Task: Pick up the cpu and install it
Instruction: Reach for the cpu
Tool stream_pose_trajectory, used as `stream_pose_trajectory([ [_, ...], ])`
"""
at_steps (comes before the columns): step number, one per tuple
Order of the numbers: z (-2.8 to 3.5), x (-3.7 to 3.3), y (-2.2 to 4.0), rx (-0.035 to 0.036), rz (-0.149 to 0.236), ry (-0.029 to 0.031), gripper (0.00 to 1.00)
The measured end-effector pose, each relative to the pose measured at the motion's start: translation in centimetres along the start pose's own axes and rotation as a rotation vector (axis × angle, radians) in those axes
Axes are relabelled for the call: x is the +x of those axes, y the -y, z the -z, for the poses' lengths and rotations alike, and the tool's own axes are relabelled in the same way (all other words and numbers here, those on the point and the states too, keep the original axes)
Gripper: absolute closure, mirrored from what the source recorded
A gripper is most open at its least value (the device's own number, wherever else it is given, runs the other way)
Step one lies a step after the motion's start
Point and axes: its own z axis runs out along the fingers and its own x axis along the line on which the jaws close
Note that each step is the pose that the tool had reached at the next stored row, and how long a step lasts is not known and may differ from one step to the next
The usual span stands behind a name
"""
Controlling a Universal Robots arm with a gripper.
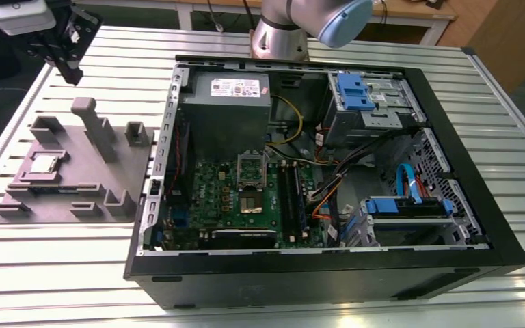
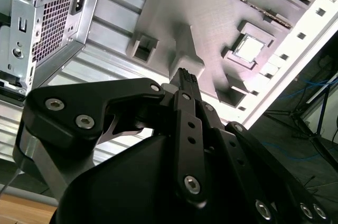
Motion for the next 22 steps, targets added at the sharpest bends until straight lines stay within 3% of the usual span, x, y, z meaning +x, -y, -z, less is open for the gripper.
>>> stream_pose_trajectory([
  [22, -0.01, 0.44, 0.04, 0.0, 0.0, 0.0, 0.9],
])
